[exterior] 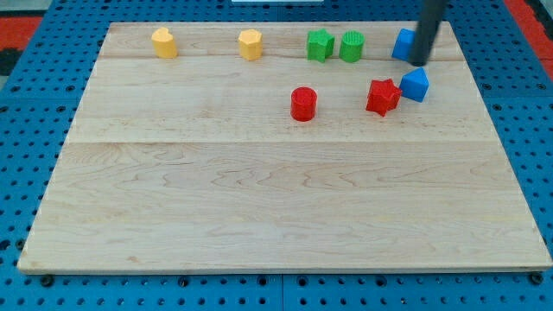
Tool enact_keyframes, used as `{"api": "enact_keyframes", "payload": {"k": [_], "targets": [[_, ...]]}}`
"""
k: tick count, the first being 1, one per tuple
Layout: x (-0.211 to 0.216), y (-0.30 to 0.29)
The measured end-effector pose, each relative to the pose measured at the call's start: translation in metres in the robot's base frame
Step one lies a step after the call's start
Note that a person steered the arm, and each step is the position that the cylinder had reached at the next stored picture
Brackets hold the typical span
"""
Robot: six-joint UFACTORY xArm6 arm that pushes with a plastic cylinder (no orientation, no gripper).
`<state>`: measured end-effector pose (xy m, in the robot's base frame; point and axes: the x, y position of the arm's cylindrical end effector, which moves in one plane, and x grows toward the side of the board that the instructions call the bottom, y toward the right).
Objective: Slide the blue triangle closer to the yellow heart
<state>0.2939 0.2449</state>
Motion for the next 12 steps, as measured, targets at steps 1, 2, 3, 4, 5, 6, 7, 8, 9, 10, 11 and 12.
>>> {"api": "enact_keyframes", "payload": {"k": [1,2,3,4,5,6,7,8,9,10,11,12], "targets": [[0.04,0.021],[0.036,-0.042],[0.006,-0.139],[0.006,-0.144],[0.015,-0.081],[0.028,-0.003],[0.061,-0.01],[0.037,-0.09],[0.019,-0.155],[0.028,-0.177],[0.038,-0.245],[0.065,-0.25]]}}
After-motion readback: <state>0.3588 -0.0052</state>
